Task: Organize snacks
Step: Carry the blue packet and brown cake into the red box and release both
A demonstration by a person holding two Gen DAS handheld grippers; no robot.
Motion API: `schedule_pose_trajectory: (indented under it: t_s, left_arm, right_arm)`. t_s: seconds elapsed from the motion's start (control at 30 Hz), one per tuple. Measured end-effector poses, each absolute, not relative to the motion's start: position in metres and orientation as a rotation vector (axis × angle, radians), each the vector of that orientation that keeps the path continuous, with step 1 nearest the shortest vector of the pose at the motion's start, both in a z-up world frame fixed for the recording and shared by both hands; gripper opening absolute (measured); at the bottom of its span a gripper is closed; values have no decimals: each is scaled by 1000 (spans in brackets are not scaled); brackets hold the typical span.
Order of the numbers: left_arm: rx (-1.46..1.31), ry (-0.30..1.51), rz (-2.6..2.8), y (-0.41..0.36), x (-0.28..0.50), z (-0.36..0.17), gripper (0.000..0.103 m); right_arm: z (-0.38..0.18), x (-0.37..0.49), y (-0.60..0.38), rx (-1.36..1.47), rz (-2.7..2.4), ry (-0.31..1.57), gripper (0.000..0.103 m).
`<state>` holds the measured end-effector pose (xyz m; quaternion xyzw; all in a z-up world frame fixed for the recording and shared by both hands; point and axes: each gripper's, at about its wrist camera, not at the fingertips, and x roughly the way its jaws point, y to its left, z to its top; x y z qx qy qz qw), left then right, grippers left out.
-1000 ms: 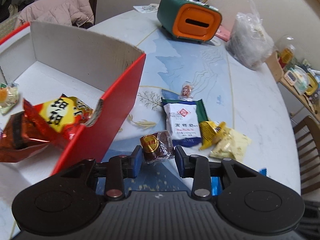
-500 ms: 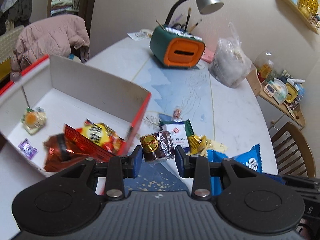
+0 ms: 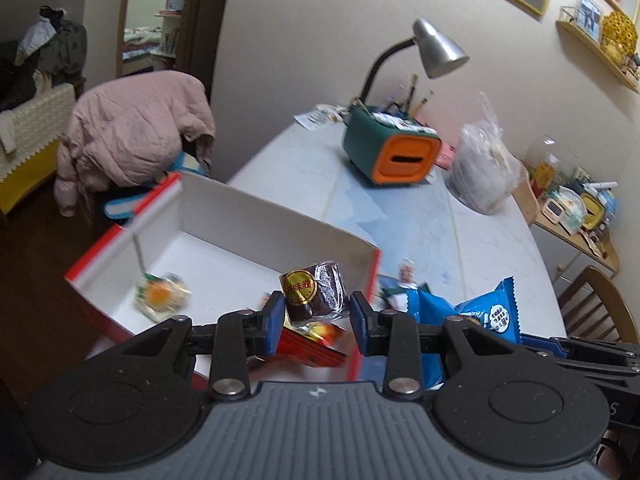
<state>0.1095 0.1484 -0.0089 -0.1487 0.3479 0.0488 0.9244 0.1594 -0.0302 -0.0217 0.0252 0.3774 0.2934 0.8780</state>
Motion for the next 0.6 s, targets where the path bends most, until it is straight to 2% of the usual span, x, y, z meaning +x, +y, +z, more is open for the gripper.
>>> schedule_pose_trajectory:
  t_s: [0.3,0.6]
  left_arm:
    - [-220,718,135,204,117,-4,34]
    - [-151,789,151,247,151,-35,34]
  right_arm:
    - [-28,166,34,20,595,787,27]
    - [-52,191,88,-33,558,818,27]
